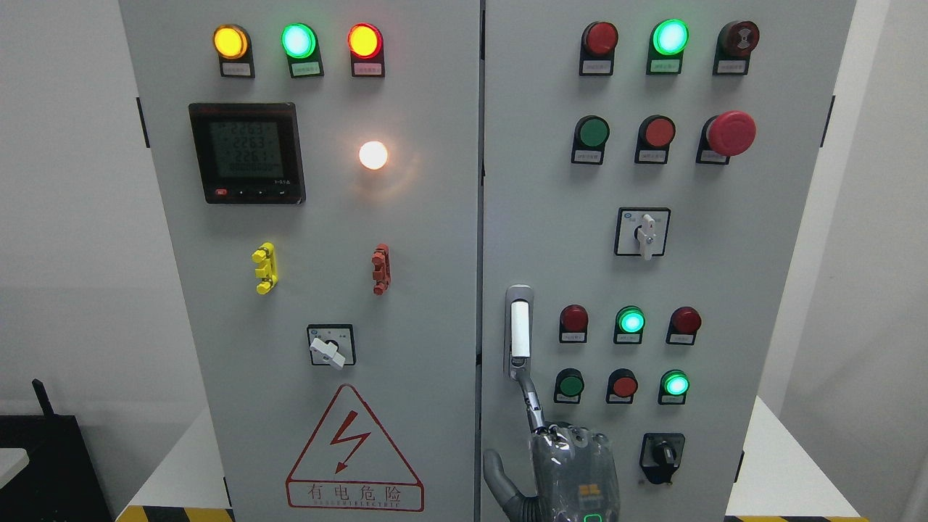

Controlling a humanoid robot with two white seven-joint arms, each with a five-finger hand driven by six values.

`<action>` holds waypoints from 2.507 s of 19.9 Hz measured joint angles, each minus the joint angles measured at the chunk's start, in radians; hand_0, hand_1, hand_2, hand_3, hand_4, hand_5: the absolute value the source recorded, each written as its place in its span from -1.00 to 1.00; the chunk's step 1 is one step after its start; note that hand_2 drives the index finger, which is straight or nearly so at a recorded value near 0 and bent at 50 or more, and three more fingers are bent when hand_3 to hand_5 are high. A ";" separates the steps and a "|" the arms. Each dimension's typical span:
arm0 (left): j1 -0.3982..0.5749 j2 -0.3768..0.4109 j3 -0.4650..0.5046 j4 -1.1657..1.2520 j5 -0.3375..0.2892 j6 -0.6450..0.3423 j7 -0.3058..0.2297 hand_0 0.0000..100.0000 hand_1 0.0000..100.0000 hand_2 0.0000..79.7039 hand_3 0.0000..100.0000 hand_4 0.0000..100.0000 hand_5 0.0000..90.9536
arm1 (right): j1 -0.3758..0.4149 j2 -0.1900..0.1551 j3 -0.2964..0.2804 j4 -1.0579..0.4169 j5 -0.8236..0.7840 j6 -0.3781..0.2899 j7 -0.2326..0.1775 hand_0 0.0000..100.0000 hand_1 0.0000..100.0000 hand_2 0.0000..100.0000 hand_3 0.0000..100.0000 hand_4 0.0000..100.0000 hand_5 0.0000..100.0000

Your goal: Release door handle

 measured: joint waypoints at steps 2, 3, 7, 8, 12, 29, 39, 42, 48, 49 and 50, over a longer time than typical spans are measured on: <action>0.000 0.000 0.000 0.000 0.000 0.000 0.000 -0.76 -0.22 -1.00 -1.00 -1.00 -1.00 | 0.003 -0.001 0.000 -0.005 0.000 -0.003 -0.010 -0.30 -0.17 -0.84 1.00 1.00 1.00; 0.000 0.000 0.000 0.000 0.000 0.000 0.000 -0.76 -0.22 -1.00 -1.00 -1.00 -1.00 | 0.004 -0.001 0.000 -0.007 -0.001 -0.005 -0.016 -0.30 -0.17 -0.84 1.00 1.00 1.00; 0.000 0.000 0.000 0.000 0.000 0.000 0.004 -0.76 -0.22 -1.00 -1.00 -1.00 -1.00 | 0.009 -0.002 0.000 -0.016 -0.002 -0.015 -0.032 -0.24 -0.14 -0.51 1.00 1.00 1.00; 0.000 0.000 0.000 0.000 0.000 0.000 0.004 -0.76 -0.22 -1.00 -1.00 -1.00 -1.00 | 0.010 -0.002 -0.001 -0.018 -0.002 -0.018 -0.039 -0.15 -0.10 -0.19 1.00 1.00 1.00; 0.000 0.000 0.000 0.000 0.000 0.000 0.002 -0.76 -0.22 -1.00 -1.00 -1.00 -1.00 | 0.021 -0.002 -0.009 -0.026 -0.016 -0.024 -0.071 -0.30 -0.02 0.05 1.00 0.91 1.00; 0.000 0.000 0.000 0.000 0.000 0.000 0.000 -0.76 -0.22 -1.00 -1.00 -1.00 -1.00 | 0.001 0.009 -0.052 -0.082 -0.101 -0.083 -0.110 -0.78 -0.12 0.37 1.00 0.89 0.97; 0.000 0.000 0.000 0.000 0.000 0.000 0.000 -0.76 -0.22 -1.00 -1.00 -1.00 -1.00 | -0.062 0.018 -0.059 -0.094 -0.132 -0.078 -0.083 -0.81 -0.10 0.37 1.00 0.89 0.97; 0.000 0.000 0.000 0.000 0.000 0.000 -0.001 -0.76 -0.22 -1.00 -1.00 -1.00 -1.00 | -0.079 0.019 -0.058 -0.096 -0.134 -0.075 -0.074 -0.82 -0.06 0.38 1.00 0.89 0.97; 0.000 0.000 0.000 0.000 0.000 0.000 -0.001 -0.76 -0.22 -1.00 -1.00 -1.00 -1.00 | -0.106 0.026 -0.056 -0.097 -0.137 -0.072 -0.069 -0.82 -0.01 0.38 1.00 0.89 0.96; 0.000 0.000 0.000 0.000 0.000 0.000 -0.001 -0.76 -0.22 -1.00 -1.00 -1.00 -1.00 | -0.110 0.026 -0.055 -0.097 -0.137 -0.071 -0.068 -0.82 0.00 0.39 1.00 0.89 0.96; 0.000 0.000 0.000 0.000 0.000 0.000 -0.001 -0.76 -0.22 -1.00 -1.00 -1.00 -1.00 | -0.114 0.027 -0.055 -0.097 -0.137 -0.071 -0.068 -0.82 0.00 0.40 1.00 0.89 0.96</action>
